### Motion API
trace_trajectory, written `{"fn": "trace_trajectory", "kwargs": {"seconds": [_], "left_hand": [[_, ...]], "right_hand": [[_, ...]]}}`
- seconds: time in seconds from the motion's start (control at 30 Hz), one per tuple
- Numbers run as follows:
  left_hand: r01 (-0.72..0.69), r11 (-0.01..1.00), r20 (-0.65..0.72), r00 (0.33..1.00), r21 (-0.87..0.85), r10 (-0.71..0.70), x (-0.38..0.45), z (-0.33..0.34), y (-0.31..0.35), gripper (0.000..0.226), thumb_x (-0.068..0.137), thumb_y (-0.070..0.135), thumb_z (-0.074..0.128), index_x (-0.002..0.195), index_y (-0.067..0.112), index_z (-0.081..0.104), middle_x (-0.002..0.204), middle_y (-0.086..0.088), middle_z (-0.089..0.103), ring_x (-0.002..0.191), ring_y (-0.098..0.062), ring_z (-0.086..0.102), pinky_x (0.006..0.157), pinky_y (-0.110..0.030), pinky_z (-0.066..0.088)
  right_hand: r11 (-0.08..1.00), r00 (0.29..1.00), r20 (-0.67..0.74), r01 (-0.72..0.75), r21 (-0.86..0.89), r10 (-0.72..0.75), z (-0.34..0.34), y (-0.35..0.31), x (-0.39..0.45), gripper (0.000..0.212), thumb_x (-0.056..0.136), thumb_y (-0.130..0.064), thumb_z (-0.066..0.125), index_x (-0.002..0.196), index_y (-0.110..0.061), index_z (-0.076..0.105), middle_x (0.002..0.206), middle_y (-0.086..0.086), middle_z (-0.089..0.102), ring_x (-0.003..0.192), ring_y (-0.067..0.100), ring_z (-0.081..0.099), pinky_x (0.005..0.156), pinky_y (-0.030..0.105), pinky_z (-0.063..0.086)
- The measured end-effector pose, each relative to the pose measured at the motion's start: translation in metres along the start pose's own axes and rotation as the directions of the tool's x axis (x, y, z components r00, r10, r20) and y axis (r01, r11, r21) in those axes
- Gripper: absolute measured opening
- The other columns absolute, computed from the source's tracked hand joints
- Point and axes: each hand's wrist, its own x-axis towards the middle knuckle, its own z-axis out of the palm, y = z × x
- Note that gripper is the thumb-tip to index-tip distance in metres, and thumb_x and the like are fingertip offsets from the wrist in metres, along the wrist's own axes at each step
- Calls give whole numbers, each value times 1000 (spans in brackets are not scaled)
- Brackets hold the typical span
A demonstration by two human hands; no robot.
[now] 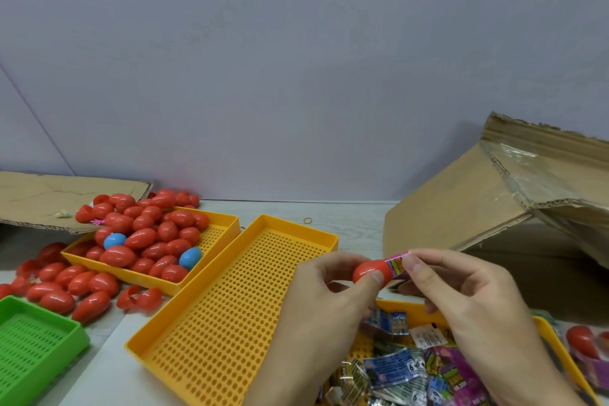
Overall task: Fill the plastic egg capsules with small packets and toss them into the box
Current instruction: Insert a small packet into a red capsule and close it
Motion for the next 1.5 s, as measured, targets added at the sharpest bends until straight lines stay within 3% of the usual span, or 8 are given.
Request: {"fn": "trace_trajectory", "kwargs": {"seconds": [0.1,0.27,0.43,0.67,0.87,1.17,1.3,1.5], "left_hand": [[18,999,20,1000,-35,-17,-1,-1,1,10,84,24,75,77,30,75,82,8,74,70,-13,71,66,-21,58],[48,995,25,999,-82,-46,-1,0,1,11,82,28,78,92,26,76,89,7,75,78,-12,73,75,-28,61],[-14,998,-20,1000,-66,13,-2,2,2,19,76,31,82,92,25,75,85,6,74,76,-14,71,57,-15,53],[-68,997,-54,996,31,70,-2,5,2,22,82,26,78,102,28,71,92,3,73,81,-3,68,60,-11,51],[-89,992,-70,993,86,95,-2,7,2,36,88,19,73,122,26,66,99,7,71,84,9,66,64,-7,49],[-139,988,-49,989,73,143,-2,9,0,39,79,6,80,111,26,70,100,5,72,88,2,69,70,-11,54],[-140,990,-37,989,-1,140,-2,10,2,24,81,16,79,103,25,73,96,6,75,91,0,69,70,-10,52],[-141,989,-45,989,-51,139,0,8,1,21,81,6,78,97,19,73,93,3,75,89,-6,70,68,-12,53]], "right_hand": [[1000,1000,4,6,8,-6,1,1,1,16,68,-39,67,79,-39,78,76,-4,76,68,4,70,54,9,48],[1000,1000,-4,14,16,-14,1,1,0,18,68,-34,68,80,-27,78,77,-3,77,70,5,72,55,9,49],[999,999,31,32,7,-33,1,0,-1,21,67,-35,68,83,-29,79,83,-7,78,79,4,73,62,10,52],[998,998,19,66,-8,-66,2,-2,-2,12,65,-40,69,72,-41,79,83,-12,77,81,-1,71,63,9,52],[997,997,-22,70,-35,-71,2,-3,-3,15,68,-35,69,78,-31,78,79,-11,77,76,1,71,60,9,51],[997,994,-90,65,-41,-69,2,-2,-2,12,65,-39,71,72,-37,80,73,-6,76,70,7,73,60,17,56],[996,992,-99,79,-43,-83,2,-2,-2,15,64,-34,73,77,-40,79,72,-4,76,69,9,73,60,18,56],[994,990,-98,93,-54,-98,2,-2,-3,16,63,-33,74,76,-42,78,72,-6,76,69,10,73,60,19,57]]}}
